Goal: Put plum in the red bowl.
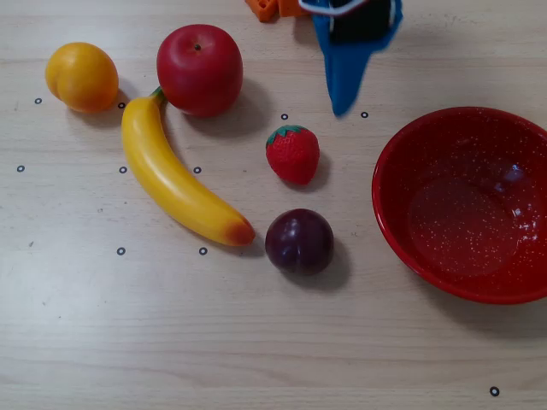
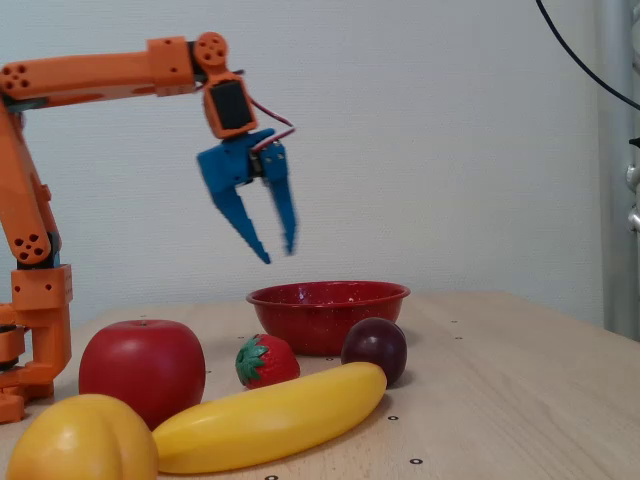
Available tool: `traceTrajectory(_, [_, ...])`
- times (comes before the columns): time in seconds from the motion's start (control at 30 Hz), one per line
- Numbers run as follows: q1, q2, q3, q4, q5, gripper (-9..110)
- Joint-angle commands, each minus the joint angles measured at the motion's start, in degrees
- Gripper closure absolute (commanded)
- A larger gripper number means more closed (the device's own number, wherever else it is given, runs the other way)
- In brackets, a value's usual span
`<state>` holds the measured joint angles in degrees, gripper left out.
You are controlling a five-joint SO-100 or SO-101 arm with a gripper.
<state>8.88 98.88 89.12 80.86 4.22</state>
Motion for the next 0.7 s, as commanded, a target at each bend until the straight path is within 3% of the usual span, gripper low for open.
traceTrajectory(0.0, [0.88,-0.62,-7.47,2.37,-3.34,84])
traceTrajectory(0.13, [0.35,-6.15,-11.51,3.69,-4.13,68])
traceTrajectory(0.3, [-1.41,-11.87,-13.36,2.2,-1.32,58])
traceTrajectory(0.67, [-6.42,-23.64,-20.04,-0.35,3.96,50])
